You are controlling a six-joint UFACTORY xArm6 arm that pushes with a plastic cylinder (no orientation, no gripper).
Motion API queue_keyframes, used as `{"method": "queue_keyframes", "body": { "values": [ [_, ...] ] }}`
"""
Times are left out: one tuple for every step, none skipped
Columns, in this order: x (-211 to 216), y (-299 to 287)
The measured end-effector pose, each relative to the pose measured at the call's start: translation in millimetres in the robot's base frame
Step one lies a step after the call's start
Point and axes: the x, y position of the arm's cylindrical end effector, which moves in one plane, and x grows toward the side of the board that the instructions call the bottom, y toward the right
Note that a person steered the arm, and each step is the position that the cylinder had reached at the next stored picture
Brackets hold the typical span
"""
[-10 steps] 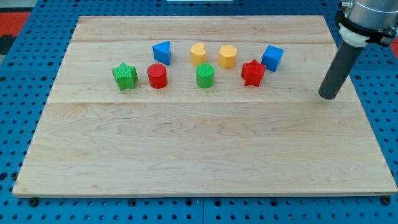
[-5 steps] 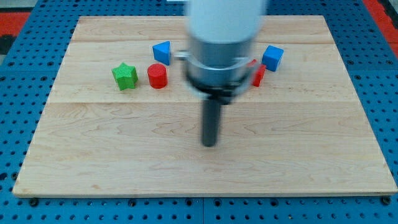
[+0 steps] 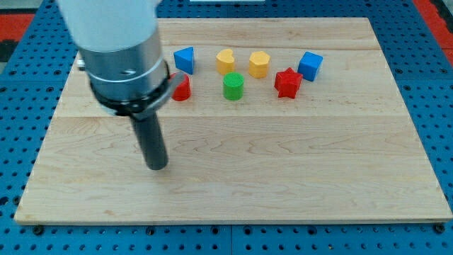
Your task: Move your arm to the green star
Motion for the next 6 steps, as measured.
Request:
{"method": "queue_keyframes", "body": {
  "values": [
    [-4,-62],
    [-17,-112],
    [-73,-92],
    [-131,-128],
    [-180,-112],
    [-186,-26]
  ]
}}
